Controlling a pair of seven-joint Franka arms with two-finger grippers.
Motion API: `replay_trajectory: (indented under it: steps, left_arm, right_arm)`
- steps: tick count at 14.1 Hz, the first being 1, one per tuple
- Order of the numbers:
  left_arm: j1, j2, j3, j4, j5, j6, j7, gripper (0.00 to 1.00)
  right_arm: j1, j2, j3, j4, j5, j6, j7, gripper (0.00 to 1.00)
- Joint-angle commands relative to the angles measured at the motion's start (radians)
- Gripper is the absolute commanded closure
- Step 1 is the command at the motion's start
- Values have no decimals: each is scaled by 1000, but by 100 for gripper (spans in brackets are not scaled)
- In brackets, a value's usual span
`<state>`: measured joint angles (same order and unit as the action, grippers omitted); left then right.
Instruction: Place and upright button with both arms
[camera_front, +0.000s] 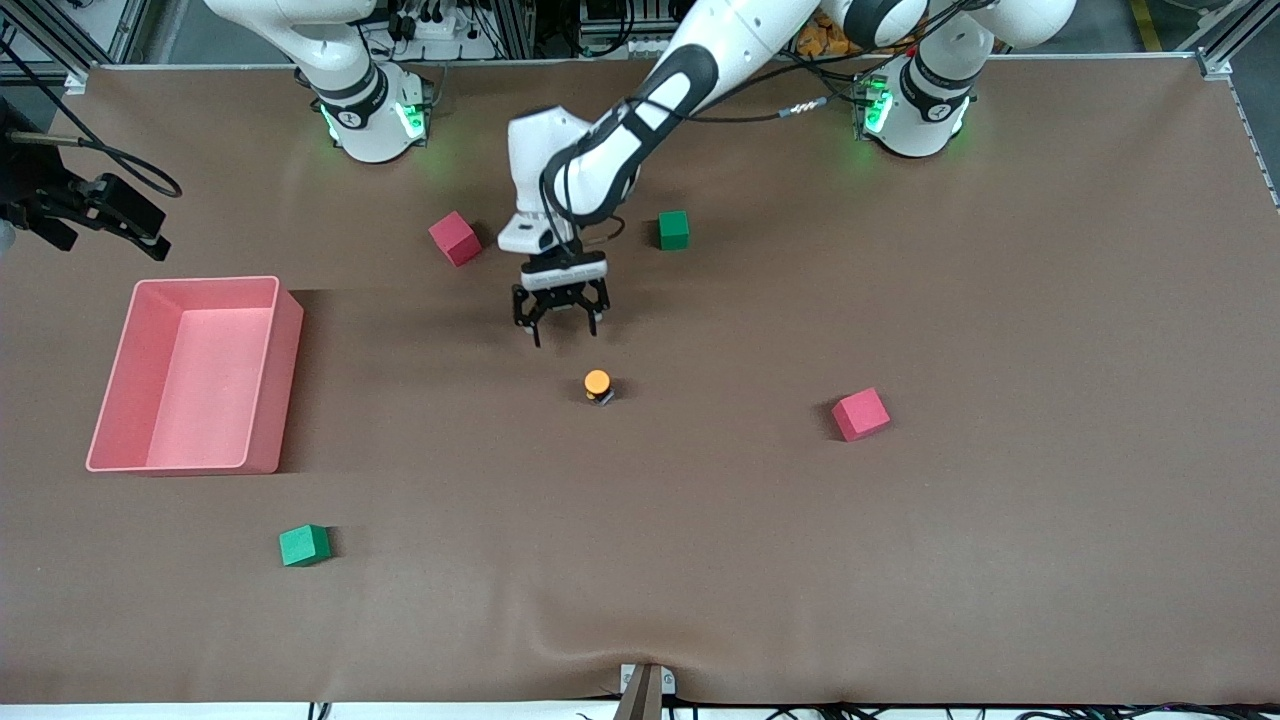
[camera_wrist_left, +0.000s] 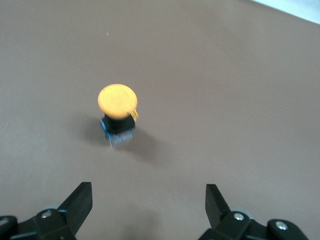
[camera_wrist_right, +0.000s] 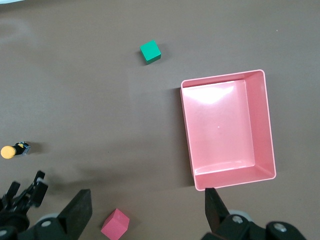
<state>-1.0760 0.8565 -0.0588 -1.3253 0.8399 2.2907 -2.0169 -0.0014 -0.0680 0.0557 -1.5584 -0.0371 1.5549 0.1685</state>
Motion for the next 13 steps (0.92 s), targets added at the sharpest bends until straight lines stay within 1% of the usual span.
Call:
replay_trajectory:
  steps: [1,3,4,6,9,10,12,13]
  left_arm:
    - [4,-124,-7,-23,-203,-98,175,0]
    - [13,-193,1,-23,-327,-184,303,0]
    - [45,-232,4,-23,-385,-200,364,0]
    - [134,-316,4,-26,-488,-224,478,0]
    - [273,-430,4,-25,-660,-367,723,0]
    - [319,-462,4,-25,-686,-423,825,0]
    - [402,-528,4,-25,-699,-520,1037,0]
    - [448,-559,5,-25,-697,-560,1091,0]
  right_arm:
    - [-11,11,9,23,-3,-15,-4,0]
    - [-12,11,9,23,-3,-15,-4,0]
    - [-12,11,9,23,-3,-15,-4,0]
    - [-12,13,9,23,-3,-15,-4,0]
    - [-12,11,9,23,0,-15,-4,0]
    - [-14,11,9,23,0,-15,-6,0]
    - [-11,13,7,23,0,-13,-6,0]
    - [-11,11,9,24,0,-13,-6,0]
